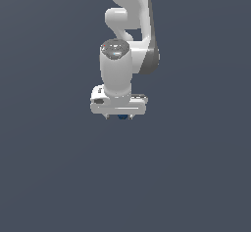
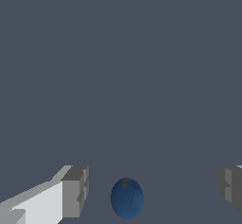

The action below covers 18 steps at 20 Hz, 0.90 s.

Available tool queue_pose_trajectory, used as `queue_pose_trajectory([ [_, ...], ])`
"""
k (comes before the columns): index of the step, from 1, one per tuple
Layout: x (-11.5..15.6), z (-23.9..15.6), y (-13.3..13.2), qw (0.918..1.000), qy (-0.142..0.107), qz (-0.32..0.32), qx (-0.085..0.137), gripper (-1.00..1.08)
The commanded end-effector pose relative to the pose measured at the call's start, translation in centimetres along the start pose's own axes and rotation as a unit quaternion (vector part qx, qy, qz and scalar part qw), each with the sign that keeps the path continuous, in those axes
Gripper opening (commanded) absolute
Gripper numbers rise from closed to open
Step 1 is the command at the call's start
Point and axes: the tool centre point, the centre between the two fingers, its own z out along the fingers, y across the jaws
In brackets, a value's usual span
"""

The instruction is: Pick up the object and move it to a goal position.

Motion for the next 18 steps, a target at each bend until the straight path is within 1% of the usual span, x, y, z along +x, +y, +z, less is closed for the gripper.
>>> queue_pose_trajectory([
  [1,-0.3,0.3,-0.1,1.0000,-0.001,0.005,0.000,1.00],
  [5,-1.2,1.3,-0.2,0.9998,-0.002,0.021,0.001,1.00],
  [9,-2.7,2.7,-0.4,0.9990,-0.004,0.045,0.002,1.00],
  [18,-7.9,6.6,-0.8,0.9924,-0.010,0.122,0.003,1.00],
])
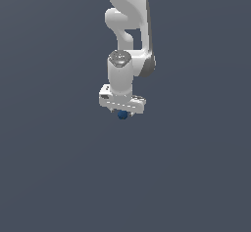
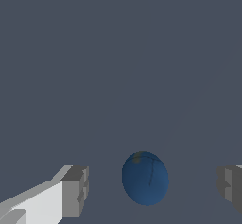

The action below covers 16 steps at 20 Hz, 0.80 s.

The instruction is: Pick up the object and move it to a goal position.

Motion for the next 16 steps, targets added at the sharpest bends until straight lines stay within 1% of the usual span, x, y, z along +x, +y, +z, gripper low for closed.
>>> queue_pose_trajectory([
  [1,-1.3,0.9,0.2,0.9998,-0.001,0.020,0.000,1.00],
  [8,-3.7,2.4,0.7,0.9985,-0.003,0.055,-0.001,1.00],
  [12,-4.2,2.7,0.8,0.9981,-0.004,0.061,-0.001,1.00],
  [16,-4.1,2.8,0.8,0.9982,-0.004,0.060,-0.001,1.00],
])
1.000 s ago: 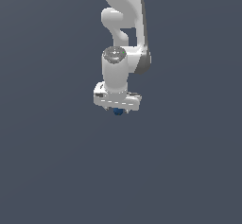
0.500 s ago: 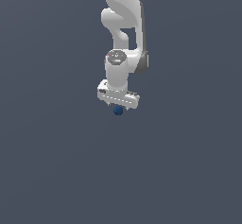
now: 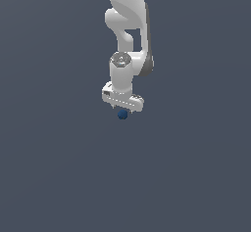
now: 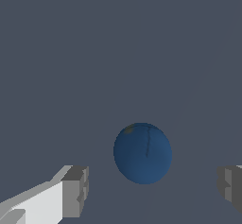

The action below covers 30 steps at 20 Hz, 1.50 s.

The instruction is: Pick up the object and move it to a goal position.

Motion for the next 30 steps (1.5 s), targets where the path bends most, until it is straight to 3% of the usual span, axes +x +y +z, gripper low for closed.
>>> queue_pose_trajectory([
  [1,0.0,0.2,0.0,1.0000,0.000,0.000,0.000,1.00],
  [17,-0.2,5.0,0.0,1.0000,0.000,0.002,0.000,1.00],
  [18,-0.2,5.0,0.0,1.0000,0.000,0.002,0.000,-1.00],
  [30,-0.1,4.8,0.0,1.0000,0.001,0.002,0.000,-1.00],
])
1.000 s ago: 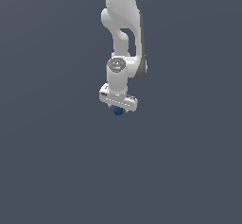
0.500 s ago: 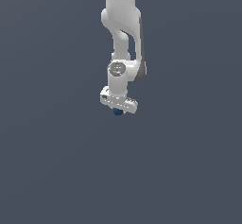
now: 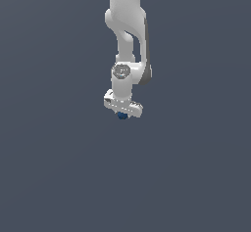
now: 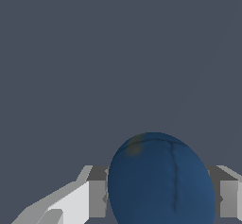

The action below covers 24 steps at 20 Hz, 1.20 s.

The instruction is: Pick up the object and move it to a goal position.

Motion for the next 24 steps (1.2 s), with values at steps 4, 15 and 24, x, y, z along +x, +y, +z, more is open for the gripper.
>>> queue_pose_trajectory([
  [4,0.3,-0.9,-0.2,1.0000,0.000,0.000,0.000,-1.00],
  [15,2.5,-7.2,-1.6,1.0000,0.000,0.000,0.000,-1.00],
  [24,4.9,-13.7,-3.1,1.0000,0.000,0.000,0.000,-1.00],
])
